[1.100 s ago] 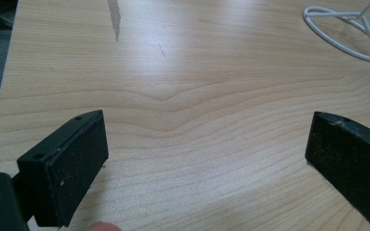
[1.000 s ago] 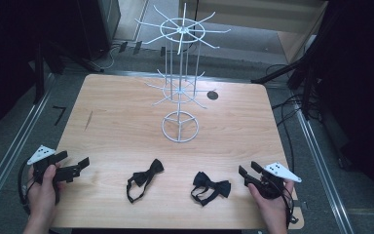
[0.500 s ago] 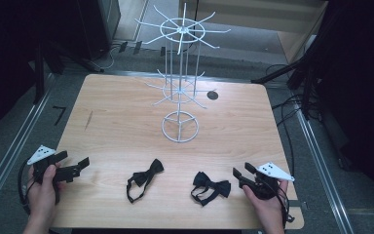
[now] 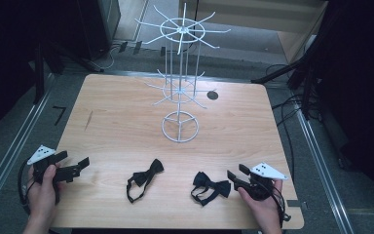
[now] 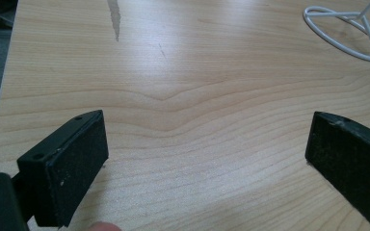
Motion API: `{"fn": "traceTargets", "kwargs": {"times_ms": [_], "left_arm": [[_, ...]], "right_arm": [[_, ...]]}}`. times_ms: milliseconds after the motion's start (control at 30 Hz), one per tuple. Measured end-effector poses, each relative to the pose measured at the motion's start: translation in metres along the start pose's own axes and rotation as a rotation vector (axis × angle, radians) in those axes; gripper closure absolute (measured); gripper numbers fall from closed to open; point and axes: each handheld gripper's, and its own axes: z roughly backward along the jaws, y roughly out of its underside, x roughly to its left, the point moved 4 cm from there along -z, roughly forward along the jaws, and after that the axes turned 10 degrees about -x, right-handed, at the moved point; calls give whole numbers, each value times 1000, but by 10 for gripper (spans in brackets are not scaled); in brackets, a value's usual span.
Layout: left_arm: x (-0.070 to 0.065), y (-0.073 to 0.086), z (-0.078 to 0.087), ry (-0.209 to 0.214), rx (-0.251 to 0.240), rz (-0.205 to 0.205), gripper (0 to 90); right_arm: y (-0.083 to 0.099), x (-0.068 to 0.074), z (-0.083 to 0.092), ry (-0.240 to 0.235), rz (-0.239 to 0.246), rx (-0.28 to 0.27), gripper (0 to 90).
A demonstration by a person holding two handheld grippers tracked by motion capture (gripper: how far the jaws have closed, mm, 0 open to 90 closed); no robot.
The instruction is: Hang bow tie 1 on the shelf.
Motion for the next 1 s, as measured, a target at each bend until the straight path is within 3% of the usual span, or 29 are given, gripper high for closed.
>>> {"fn": "traceTargets", "kwargs": {"times_ms": [733, 1000], "left_arm": [[0, 0, 0, 0, -1, 0, 16], [0, 0, 0, 1, 0, 0, 16]], "right_arm": [[0, 14, -3, -51, 30, 14, 439], [0, 22, -5, -92, 36, 18, 449]]}}
